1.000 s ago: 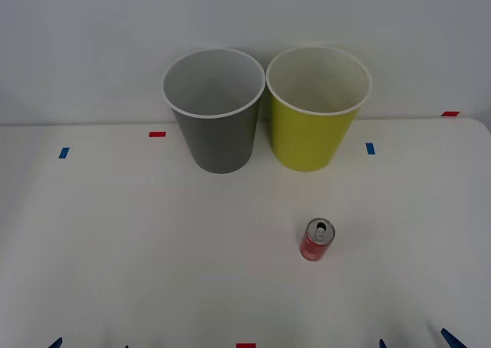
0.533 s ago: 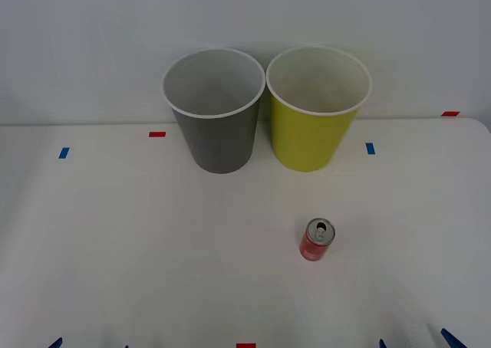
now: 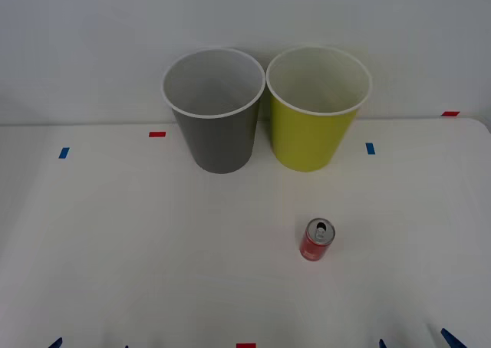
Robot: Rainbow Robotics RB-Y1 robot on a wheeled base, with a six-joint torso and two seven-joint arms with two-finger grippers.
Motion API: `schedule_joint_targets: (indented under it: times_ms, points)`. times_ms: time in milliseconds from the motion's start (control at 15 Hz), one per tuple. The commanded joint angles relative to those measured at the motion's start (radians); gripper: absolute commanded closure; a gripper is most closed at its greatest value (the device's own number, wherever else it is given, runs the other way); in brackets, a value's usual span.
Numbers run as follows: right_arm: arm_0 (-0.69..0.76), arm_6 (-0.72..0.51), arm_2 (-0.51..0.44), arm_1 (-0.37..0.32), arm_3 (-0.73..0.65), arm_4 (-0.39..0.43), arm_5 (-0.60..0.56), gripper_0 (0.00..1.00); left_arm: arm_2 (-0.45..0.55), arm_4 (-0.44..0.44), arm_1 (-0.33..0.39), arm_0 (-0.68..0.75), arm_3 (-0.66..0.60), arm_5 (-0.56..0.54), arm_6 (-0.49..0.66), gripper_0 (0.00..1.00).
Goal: Put cans in the gray bin and PET bottles in the light green bin.
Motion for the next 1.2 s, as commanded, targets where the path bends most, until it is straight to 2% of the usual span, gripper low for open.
schedule_joint_targets:
  times_ms: [67,1200]
  points:
    - [0.000,0.000,0.000,0.000,0.000,0.000,0.000,0.00,0.000,0.000,0.000,0.000,0.000,0.000,0.000,0.00]
    - [0.000,0.000,0.000,0.000,0.000,0.000,0.000,0.00,0.000,0.000,0.000,0.000,0.000,0.000,0.000,0.00]
